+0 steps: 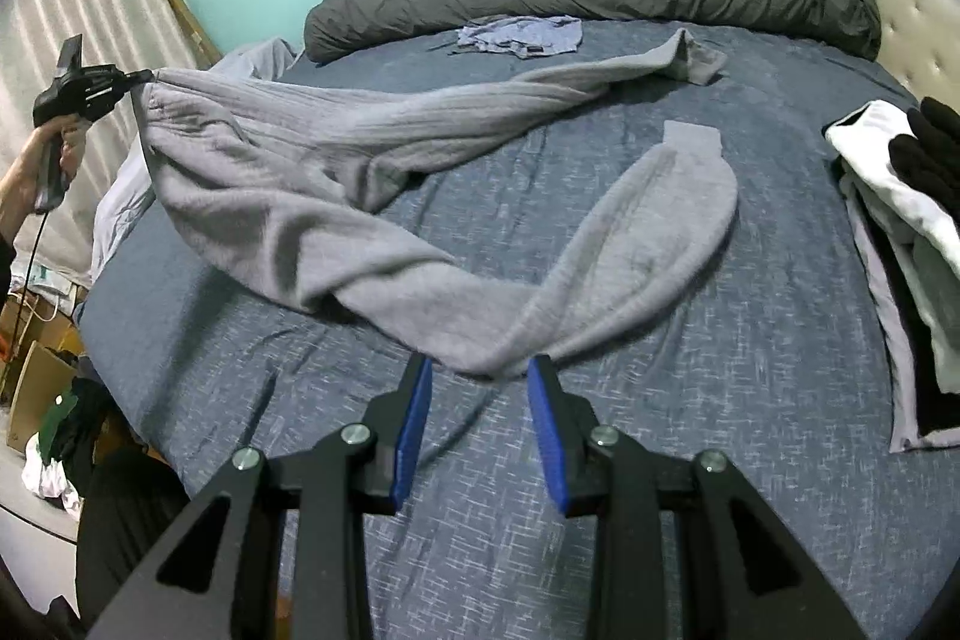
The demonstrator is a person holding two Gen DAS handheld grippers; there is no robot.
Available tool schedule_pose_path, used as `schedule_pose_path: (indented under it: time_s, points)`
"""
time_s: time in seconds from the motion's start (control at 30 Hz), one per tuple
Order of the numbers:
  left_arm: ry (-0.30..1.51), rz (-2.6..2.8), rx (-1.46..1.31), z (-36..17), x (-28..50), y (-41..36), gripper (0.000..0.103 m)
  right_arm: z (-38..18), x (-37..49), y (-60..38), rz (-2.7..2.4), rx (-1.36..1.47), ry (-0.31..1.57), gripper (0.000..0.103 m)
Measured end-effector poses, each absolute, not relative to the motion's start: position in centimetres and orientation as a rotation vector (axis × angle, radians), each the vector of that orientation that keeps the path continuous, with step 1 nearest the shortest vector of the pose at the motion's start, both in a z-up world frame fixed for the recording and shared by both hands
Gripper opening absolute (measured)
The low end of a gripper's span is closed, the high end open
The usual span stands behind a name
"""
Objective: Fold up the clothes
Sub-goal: 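Spread the hoodie flat on the bed, pulling the left gripper away from the right gripper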
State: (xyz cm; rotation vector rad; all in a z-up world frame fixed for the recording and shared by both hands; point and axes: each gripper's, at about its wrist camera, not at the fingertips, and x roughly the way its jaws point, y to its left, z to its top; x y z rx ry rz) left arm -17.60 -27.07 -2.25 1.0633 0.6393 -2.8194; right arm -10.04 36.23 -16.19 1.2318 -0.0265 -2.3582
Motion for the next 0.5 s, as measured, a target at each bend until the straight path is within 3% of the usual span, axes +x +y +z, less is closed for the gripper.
schedule_pose_path:
  time_s: [0.13,0.23,0.3,0.5]
  points:
    - [0.627,-2.719,1.181,-6.4,-19.2,-28.4,0.005,-17.2,-10.3,36.6,-2.358,1.266,-0.028,0.033]
    - [0.665,-2.669,1.239,-9.7,-18.7,-29.3,0.015,-17.8,-10.6,36.7,-2.355,1.288,-0.040,0.033]
    - [0.683,-2.639,1.287,-11.8,-18.0,-29.7,0.051,-17.9,-10.8,36.4,-2.350,1.290,-0.035,0.033]
    - [0.689,-2.595,1.384,-16.4,-14.8,-30.6,0.056,-17.8,-11.0,35.1,-2.325,1.286,-0.001,0.033]
